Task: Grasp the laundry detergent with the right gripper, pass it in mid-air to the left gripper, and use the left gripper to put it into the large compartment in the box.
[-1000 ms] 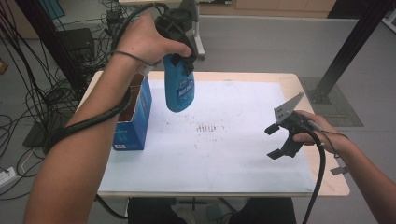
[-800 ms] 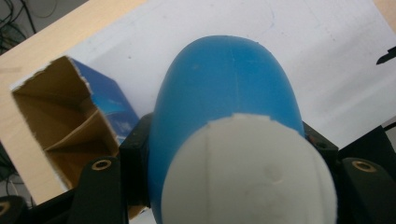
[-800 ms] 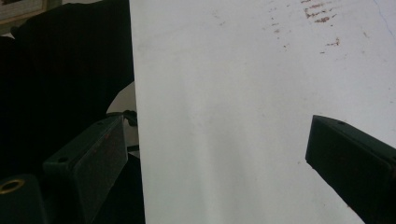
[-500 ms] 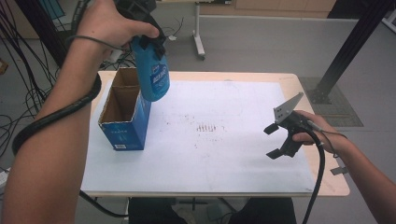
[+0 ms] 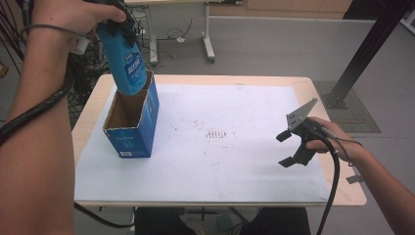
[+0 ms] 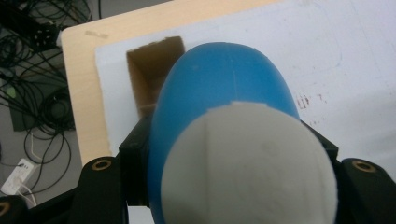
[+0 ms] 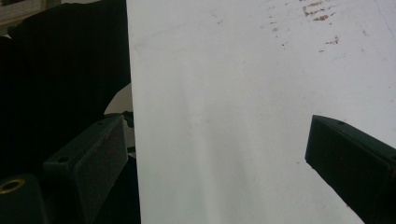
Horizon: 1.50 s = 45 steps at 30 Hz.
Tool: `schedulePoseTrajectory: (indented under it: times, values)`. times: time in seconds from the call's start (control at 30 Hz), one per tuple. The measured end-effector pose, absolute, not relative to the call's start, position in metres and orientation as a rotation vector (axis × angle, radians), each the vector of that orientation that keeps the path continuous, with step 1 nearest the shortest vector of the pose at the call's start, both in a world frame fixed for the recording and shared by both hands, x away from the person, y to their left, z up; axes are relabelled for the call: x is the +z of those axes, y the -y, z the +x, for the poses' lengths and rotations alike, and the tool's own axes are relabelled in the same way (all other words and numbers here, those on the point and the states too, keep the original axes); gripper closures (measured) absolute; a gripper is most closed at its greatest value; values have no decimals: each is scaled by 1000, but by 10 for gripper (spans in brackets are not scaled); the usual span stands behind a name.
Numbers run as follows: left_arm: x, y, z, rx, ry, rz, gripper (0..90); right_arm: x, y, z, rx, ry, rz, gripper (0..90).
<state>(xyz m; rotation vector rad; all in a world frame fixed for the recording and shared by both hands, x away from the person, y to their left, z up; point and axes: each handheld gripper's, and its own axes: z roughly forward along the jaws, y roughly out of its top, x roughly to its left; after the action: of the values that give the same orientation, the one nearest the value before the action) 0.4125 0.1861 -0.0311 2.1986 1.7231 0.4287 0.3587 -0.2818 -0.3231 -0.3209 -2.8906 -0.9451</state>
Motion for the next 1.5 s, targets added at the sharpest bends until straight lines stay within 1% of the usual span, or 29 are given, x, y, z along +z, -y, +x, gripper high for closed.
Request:
schedulePoseTrajectory:
  times: [0.2,0.43,0.67,1.5]
  values:
    - [-34,-199,414,459,-1789,2147,377,-324,280,359,-941,2895,-317,57]
    - [-54,-210,423,429,-1845,2134,377,-326,278,358,-939,2892,-313,58]
    - [-76,-216,429,399,-1886,2158,377,-327,278,358,-934,2897,-314,58]
    - [-159,-220,445,263,-1987,2221,376,-330,275,358,-931,2893,-308,61]
